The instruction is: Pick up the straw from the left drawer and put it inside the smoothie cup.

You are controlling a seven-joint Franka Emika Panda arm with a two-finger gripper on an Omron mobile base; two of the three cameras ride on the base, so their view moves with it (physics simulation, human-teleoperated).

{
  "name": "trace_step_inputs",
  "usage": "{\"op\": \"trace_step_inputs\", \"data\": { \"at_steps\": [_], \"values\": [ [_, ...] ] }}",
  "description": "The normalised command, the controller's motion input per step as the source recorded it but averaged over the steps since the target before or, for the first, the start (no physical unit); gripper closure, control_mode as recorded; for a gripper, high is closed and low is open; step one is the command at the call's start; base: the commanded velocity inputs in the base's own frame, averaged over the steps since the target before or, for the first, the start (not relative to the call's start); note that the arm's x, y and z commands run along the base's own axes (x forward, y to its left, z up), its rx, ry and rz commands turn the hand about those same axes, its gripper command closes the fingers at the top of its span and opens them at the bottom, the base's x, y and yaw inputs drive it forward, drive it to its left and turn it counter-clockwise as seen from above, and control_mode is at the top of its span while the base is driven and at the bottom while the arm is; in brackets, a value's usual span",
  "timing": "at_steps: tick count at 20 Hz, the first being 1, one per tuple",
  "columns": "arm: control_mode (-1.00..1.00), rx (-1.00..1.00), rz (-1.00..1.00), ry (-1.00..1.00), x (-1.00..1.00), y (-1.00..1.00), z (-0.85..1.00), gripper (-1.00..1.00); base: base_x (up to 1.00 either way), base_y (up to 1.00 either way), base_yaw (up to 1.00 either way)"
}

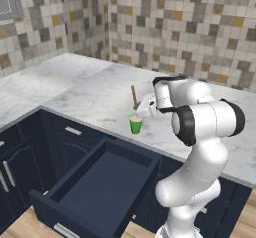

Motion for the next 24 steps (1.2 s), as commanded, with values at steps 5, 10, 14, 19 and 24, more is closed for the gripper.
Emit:
{"op": "trace_step_inputs", "data": {
  "at_steps": [5, 10, 14, 19, 24],
  "values": [
    [-1.0, 0.0, -0.05, 0.01, 0.11, 0.05, -0.04, 1.0, 0.0, 0.0, 0.0],
    [-1.0, 0.0, 0.0, 0.0, 0.21, 0.0, -0.22, 1.0, 0.0, 0.0, 0.0],
    [-1.0, 0.0, 0.0, 0.0, 0.15, 0.0, -0.26, 1.0, 0.0, 0.0, 0.0],
    [-1.0, 0.0, 0.0, 0.0, 0.15, 0.0, -0.21, 1.0, 0.0, 0.0, 0.0],
    [-1.0, 0.0, 0.0, 0.0, 0.19, 0.0, -0.13, 1.0, 0.0, 0.0, 0.0]
  ]
}}
